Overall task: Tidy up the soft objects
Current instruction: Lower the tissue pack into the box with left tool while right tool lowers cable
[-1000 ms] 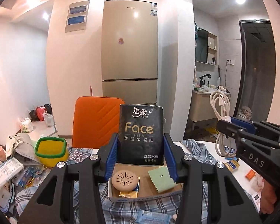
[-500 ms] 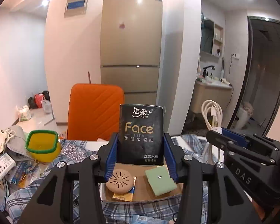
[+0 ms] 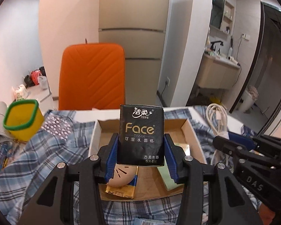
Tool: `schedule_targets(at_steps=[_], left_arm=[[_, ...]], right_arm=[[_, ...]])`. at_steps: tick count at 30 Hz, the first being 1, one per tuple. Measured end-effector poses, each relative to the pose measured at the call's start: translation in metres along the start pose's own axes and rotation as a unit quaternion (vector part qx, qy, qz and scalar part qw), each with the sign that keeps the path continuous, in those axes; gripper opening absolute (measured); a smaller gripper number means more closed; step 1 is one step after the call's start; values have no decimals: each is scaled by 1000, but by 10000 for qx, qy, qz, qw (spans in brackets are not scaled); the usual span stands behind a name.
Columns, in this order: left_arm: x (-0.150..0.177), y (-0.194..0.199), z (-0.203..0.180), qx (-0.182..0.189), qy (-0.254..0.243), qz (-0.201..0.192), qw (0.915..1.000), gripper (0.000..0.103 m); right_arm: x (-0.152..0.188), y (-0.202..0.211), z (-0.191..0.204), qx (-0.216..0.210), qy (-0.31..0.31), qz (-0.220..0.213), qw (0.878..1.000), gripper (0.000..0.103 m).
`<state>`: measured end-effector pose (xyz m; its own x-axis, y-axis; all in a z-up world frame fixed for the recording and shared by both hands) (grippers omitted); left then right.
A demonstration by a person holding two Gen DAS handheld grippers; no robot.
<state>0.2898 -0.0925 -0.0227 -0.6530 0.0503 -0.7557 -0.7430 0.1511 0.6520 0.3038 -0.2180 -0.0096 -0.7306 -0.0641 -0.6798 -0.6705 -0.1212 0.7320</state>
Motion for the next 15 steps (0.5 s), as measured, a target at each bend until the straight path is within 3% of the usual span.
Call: schedule_targets(at_steps=[11,15], left_arm=[[38,-40,-6,55,-147,798,9967,45],[45,-48,-3,33,-66,868,9962,45]], right_arm=[[27,-53,-14,74,90,650,9978,24],[36,-65,-15,44,114,845,9964,24]])
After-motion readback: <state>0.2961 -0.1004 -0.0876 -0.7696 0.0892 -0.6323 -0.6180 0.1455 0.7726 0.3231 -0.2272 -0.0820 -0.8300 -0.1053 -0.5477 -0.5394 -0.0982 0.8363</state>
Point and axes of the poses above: each gripper's, at about its wrist camera, not at the fingertips, and y roughly against the way its jaws point, z to its left, x to its underside, the point moved 8 cm from there along -y, roughly the way its jaws point, and after that the axes turned 1 degree about -y, right-handed, at the moved point
